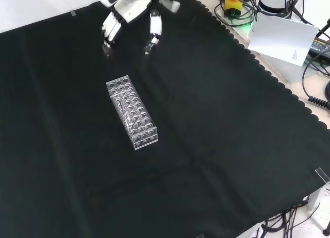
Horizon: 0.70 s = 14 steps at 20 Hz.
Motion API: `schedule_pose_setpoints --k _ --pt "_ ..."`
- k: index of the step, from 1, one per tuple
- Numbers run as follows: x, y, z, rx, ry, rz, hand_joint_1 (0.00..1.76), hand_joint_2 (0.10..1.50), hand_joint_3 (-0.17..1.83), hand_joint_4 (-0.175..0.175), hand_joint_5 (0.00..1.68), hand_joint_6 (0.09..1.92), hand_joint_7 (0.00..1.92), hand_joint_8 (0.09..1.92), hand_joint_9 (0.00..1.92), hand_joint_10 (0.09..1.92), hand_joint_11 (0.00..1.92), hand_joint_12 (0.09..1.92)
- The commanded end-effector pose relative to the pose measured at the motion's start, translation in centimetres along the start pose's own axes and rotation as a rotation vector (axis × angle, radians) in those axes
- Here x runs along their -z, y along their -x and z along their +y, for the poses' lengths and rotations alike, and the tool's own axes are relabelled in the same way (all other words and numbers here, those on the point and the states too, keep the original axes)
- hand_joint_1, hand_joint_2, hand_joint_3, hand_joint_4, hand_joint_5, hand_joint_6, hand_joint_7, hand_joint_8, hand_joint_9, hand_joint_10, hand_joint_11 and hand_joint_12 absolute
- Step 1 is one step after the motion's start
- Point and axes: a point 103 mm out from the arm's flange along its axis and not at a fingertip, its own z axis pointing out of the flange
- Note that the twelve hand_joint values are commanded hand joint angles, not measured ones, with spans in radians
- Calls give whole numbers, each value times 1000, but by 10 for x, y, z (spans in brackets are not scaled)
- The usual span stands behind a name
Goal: Pick up the test tube.
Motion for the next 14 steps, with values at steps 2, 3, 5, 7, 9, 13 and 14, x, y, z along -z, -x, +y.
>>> schedule_pose_setpoints --k 2,3,5,7,9,13,14 --pt "-26 1 61 11 -48 -23 786 699 590 -110 359 87 362 852 398 886 307 1506" --pt "-29 0 67 12 -52 -25 787 698 591 -110 360 87 362 851 399 885 307 1505" --pt "-34 0 78 13 -57 -27 789 697 593 -110 360 87 361 851 400 883 308 1504" --pt "-40 -1 87 16 -65 -37 792 697 595 -110 361 87 361 850 402 882 309 1504" --pt "-45 -2 94 20 -74 -49 795 696 597 -110 363 87 363 851 403 881 311 1504" --pt "-55 -2 106 26 -99 -67 801 695 601 -111 370 87 369 852 406 879 314 1502" --pt "-58 -2 109 27 -105 -74 803 695 602 -112 373 87 373 854 407 879 314 1502"
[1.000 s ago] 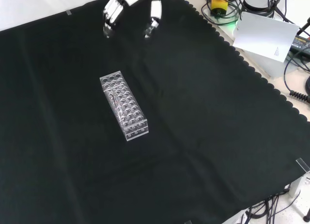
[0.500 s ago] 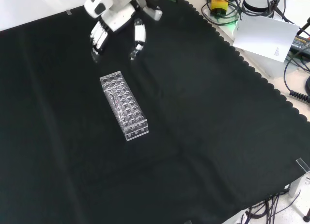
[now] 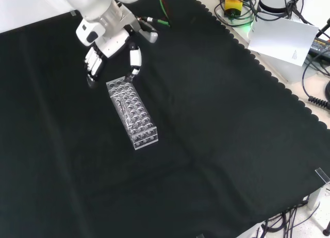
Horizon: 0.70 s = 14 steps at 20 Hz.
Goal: Pick up the test tube.
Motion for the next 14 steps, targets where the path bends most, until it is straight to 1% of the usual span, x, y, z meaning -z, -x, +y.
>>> schedule_pose_setpoints --k 1,6,9,14 --pt "-19 -3 21 15 -47 -46 807 695 603 -113 378 87 379 855 410 879 314 1501" --pt "-31 -5 29 28 -69 -67 823 689 613 -115 399 87 422 851 425 871 319 1498" --pt "-38 -6 31 29 -78 -68 834 683 624 -118 431 87 499 843 453 858 326 1493" --pt "-44 -11 29 33 -76 -56 867 674 638 -126 499 95 641 823 535 822 358 1473"
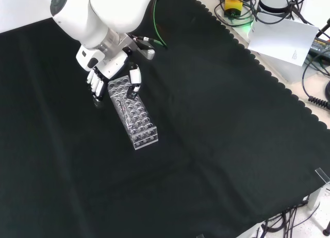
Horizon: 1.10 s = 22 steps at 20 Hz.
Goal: Pick up the test tube.
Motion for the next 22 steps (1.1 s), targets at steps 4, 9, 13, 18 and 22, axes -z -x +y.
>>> schedule_pose_setpoints --k 4,9,13,18,22 --pt "-6 -16 -2 16 9 8 888 669 654 -131 552 159 739 808 615 781 395 1448" --pt "-5 -26 0 31 19 1 920 657 677 -140 542 437 841 799 712 729 438 1427" --pt "-3 -32 1 36 34 -25 958 642 704 -153 586 643 910 812 776 715 471 1414" --pt "0 -39 3 40 55 -47 994 624 747 -169 685 751 1059 823 908 682 550 1372" --pt "2 -42 3 42 67 -66 1032 616 765 -174 742 777 1139 814 1002 653 628 1330"
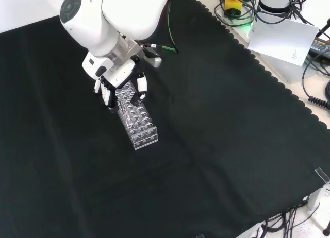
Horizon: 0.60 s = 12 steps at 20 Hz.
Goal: Pick up the test tube.
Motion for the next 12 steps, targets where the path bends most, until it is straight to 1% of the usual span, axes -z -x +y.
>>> schedule_pose_setpoints --k 1,5,6,8,9,10,12 --pt "2 -4 0 2 18 -27 1043 613 769 -175 757 775 1161 802 1028 637 646 1319" --pt "3 -4 0 -2 33 -50 1118 608 790 -175 865 755 1270 759 1154 586 746 1263" --pt "3 -4 1 -5 39 -53 1225 595 797 -175 888 751 1276 760 1174 580 764 1254" --pt "3 -5 1 -11 56 -59 1271 809 467 -175 993 842 1168 847 1203 571 794 1235" --pt "3 -6 2 -13 63 -68 1274 892 324 -175 1023 855 1141 858 1213 565 805 1228" --pt "3 -7 1 -15 76 -77 1275 941 237 -175 1039 859 1127 861 1220 560 811 1224" --pt "3 -8 1 -18 116 -93 1279 964 177 -175 1081 818 1143 822 1245 558 844 1202"
